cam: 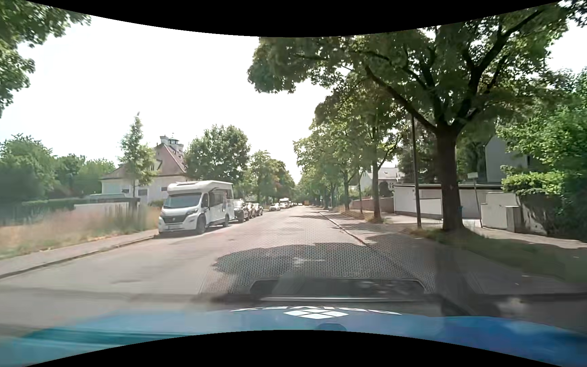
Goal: Follow the waypoints while adhering to traffic rules and regulations
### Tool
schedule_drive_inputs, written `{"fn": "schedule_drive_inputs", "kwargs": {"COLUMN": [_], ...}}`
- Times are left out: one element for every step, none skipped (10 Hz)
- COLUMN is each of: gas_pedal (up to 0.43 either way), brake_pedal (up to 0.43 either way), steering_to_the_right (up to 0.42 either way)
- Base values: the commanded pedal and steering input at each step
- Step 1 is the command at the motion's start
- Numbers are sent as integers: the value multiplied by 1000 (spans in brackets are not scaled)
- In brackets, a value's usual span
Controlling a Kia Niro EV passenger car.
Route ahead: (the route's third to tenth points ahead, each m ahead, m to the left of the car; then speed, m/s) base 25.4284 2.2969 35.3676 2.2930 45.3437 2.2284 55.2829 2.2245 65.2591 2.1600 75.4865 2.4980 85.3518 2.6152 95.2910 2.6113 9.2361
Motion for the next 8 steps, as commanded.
{"fn": "schedule_drive_inputs", "kwargs": {"gas_pedal": [169,169,169,169,169,169,169,169], "brake_pedal": [0,0,0,0,0,0,0,0], "steering_to_the_right": [3,3,-1,-1,-2,-2,-2,-3]}}
